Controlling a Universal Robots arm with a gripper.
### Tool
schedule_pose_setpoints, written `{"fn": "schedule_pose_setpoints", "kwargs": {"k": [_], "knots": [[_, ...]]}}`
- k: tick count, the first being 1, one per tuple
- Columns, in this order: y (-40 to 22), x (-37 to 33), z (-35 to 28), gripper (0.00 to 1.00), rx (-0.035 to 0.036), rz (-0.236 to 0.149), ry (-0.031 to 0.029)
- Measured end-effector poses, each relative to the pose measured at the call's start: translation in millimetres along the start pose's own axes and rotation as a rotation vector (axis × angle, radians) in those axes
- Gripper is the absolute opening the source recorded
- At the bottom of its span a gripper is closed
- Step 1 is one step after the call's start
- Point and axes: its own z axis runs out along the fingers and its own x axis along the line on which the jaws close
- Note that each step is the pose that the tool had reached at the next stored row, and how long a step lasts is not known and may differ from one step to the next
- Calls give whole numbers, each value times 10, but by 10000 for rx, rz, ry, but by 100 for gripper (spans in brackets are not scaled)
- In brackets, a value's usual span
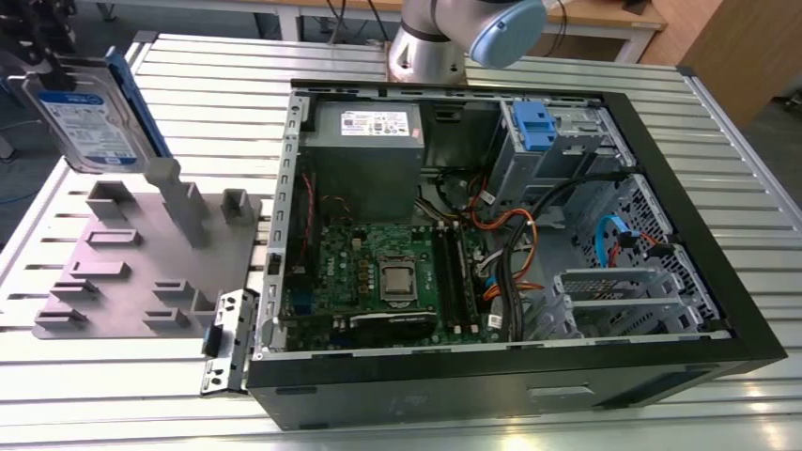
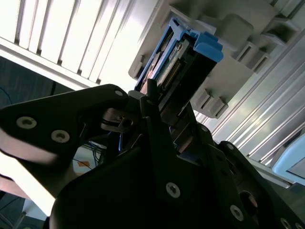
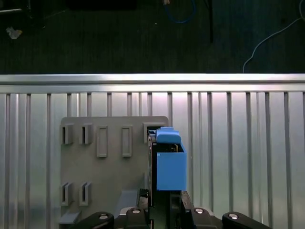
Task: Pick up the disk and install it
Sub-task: 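Pick up the disk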
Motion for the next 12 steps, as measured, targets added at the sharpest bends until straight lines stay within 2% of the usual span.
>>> {"fn": "schedule_pose_setpoints", "kwargs": {"k": [12], "knots": [[7, -12, -352, 35, 2, 0, -1]]}}
